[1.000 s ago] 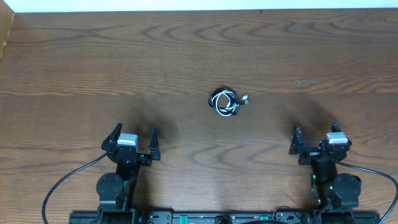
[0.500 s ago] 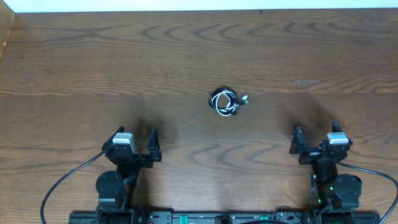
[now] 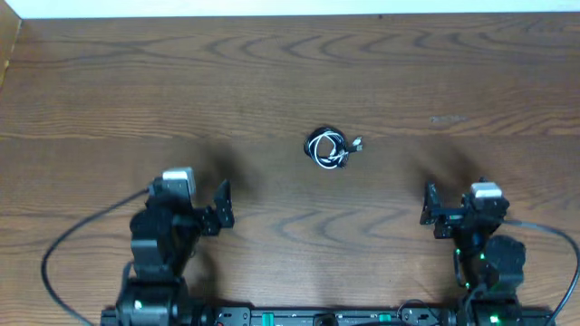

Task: Untangle cables
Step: 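Move the left gripper forward to the cable bundle and grasp it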

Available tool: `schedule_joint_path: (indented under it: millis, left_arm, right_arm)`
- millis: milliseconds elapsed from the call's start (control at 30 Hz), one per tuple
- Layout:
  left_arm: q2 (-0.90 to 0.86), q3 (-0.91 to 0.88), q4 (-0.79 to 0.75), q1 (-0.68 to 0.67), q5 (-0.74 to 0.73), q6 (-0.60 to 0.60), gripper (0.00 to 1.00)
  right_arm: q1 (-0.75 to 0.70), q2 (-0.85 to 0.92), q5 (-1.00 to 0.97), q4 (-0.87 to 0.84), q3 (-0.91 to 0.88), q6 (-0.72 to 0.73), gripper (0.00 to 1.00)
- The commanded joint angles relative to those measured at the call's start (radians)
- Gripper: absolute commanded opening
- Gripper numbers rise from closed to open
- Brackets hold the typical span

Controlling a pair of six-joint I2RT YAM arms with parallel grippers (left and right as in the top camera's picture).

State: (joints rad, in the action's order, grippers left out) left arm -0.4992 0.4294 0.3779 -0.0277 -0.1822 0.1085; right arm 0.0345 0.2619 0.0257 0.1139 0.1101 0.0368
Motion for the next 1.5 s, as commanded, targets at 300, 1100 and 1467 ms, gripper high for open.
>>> schedule_joint_path:
  millis: [300, 1100, 1467]
  left_arm:
    - [-0.498, 0.488, 0.302, 0.004, -0.069, 0.010, 0.98]
    - [-0.651, 0.637, 0.280, 0.000, -0.220, 0.127, 0.98]
    - [-0.921, 0.752, 0.186, -0.225, 0.000, 0.056, 0.98]
  right_arm:
    - [0.006, 0.500, 0.078, 0.202, 0.393, 0.041, 0.99]
    - [0.006, 0.784, 0.220, 0.563, 0.727, 0.116, 0.99]
    - [0.006, 0.784, 0.220, 0.552, 0.727, 0.116, 0.99]
